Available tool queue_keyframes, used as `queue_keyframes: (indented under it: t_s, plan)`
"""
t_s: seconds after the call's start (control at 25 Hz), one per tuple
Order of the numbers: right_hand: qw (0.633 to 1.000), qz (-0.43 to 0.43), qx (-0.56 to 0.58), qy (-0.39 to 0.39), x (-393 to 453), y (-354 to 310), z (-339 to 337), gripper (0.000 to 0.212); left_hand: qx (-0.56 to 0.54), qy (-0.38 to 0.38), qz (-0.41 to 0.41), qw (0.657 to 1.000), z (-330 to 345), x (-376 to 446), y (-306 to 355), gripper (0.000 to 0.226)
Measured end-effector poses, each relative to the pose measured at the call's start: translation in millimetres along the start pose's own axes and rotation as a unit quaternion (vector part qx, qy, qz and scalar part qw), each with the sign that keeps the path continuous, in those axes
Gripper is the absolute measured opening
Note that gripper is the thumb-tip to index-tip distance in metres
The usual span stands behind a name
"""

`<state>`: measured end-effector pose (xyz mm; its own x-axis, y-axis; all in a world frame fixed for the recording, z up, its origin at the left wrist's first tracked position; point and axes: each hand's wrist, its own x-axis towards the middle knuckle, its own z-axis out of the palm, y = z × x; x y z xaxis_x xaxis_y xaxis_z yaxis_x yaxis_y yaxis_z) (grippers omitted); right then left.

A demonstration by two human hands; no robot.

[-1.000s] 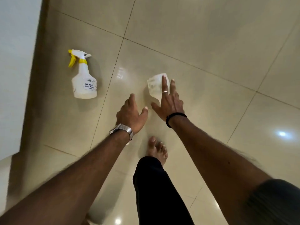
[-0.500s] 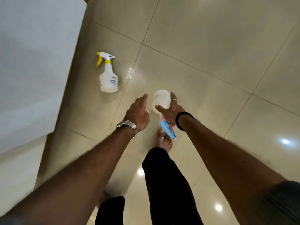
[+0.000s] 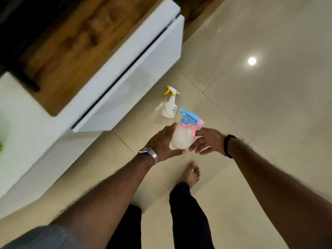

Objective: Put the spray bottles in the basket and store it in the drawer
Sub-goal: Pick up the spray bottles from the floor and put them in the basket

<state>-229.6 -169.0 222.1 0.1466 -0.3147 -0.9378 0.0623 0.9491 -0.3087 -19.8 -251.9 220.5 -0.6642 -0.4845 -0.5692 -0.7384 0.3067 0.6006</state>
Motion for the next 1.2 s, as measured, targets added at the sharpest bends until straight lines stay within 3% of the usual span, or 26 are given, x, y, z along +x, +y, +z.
queue_keyframes:
  t_s: [0.16,0.32,0.52,0.72,0.88,1.0,1.2]
  plan:
    - [0.992,-0.069,-0.102,0.039,-4,-42,96,0.043,-0.044,0.075,-0.075,0.993,-46,-56,-48,0.091]
    - [0.979,-0.156,-0.124,0.035,2,-76,235,0.085,-0.066,0.169,-0.160,0.970,-76,-151,-128,0.097]
    - [0.929,-0.220,-0.290,0.074,7,-52,407,0.076,-0.066,0.218,-0.199,0.953,-76,-292,-221,0.100]
    - [0.879,-0.265,-0.394,0.038,15,-66,549,0.096,-0.085,0.320,-0.243,0.912,-90,-400,-290,0.103]
    - [0.834,-0.381,-0.399,0.012,27,-143,629,0.083,-0.086,0.454,-0.252,0.850,-159,-428,-340,0.097]
    - [0.802,-0.460,-0.381,0.022,46,-213,669,0.080,-0.113,0.514,-0.244,0.815,-220,-422,-374,0.096]
    - [0.783,-0.478,-0.391,0.072,104,-288,710,0.075,-0.124,0.515,-0.250,0.811,-276,-397,-423,0.089]
